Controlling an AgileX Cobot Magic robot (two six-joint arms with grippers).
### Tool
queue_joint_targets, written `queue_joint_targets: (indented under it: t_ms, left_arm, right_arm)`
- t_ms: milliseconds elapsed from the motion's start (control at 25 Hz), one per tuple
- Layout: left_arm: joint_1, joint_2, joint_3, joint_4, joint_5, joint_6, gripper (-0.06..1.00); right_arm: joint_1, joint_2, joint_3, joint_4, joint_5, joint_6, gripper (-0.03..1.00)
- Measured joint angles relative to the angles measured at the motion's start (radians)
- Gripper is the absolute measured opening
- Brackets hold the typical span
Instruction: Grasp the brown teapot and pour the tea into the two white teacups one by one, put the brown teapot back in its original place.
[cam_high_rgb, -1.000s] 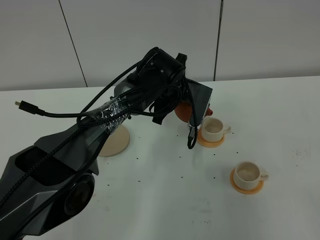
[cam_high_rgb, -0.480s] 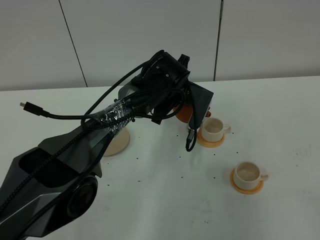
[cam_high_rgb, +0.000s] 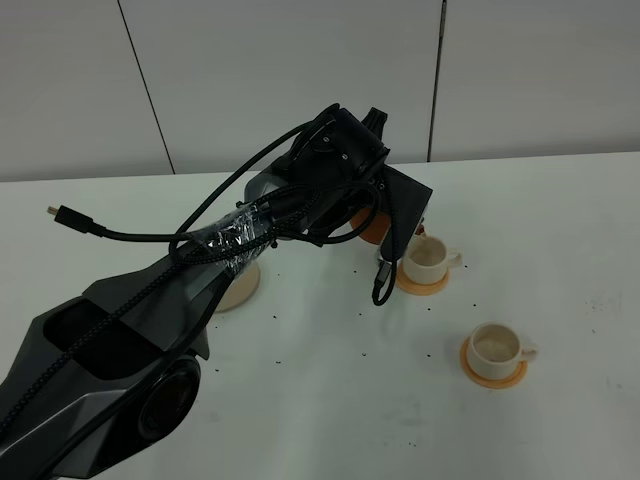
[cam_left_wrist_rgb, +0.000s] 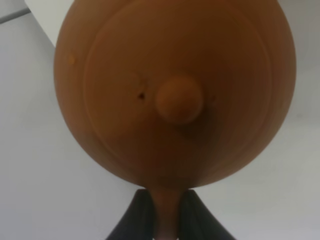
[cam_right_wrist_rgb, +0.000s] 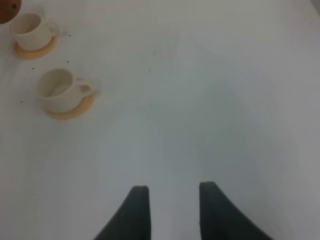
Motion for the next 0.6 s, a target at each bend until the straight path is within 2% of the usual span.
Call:
queue_joint_targets:
  t_ms: [600]
  left_arm:
    - [-0.002, 0.0, 0.0, 0.043, 0.007, -0.005, 0.17]
  right_arm:
    - [0.0, 0.0, 0.0, -0.002, 0.0, 0.0, 0.24]
